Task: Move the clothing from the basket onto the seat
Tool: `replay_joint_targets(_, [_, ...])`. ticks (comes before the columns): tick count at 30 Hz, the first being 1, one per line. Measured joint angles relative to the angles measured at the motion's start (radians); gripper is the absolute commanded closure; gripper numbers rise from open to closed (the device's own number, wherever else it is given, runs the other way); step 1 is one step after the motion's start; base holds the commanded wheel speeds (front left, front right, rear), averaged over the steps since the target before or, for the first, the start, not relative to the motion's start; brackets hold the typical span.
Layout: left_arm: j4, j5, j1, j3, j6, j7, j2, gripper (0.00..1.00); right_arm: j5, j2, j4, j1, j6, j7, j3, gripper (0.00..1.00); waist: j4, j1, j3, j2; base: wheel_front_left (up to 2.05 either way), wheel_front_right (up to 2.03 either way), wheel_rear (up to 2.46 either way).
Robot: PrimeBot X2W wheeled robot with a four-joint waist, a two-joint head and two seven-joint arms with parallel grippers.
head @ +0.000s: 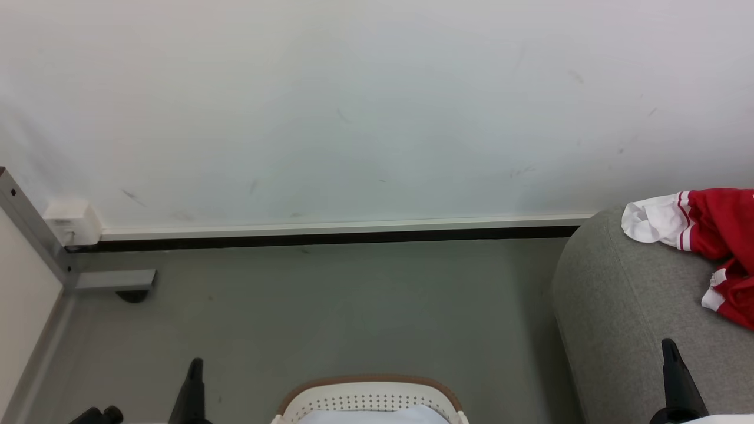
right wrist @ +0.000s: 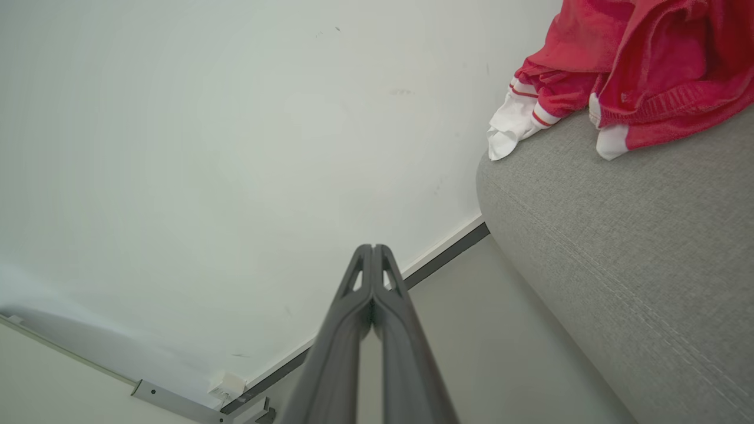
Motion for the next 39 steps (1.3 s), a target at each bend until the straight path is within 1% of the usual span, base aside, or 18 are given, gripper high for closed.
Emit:
replay_joint_targets(21, [-0.006,-0.249,-0.029,0.019,-0.008,0.066,0.001,1.0,0.211,0.013,0.002,-0.031,0.0,0.063,-0.033,1.0,0.012,0.0001,0.012,0.0,0.0,0.0,0.0])
replay_joint_targets(39, [-0.012,-0.426,-0.049,0.036,-0.013,0.112,0.001,1.0,0.371,0.029,0.004,-0.051,0.0,0.108,-0.058,1.0,0.022,0.0,0.022,0.0,0.0,0.0,0.0])
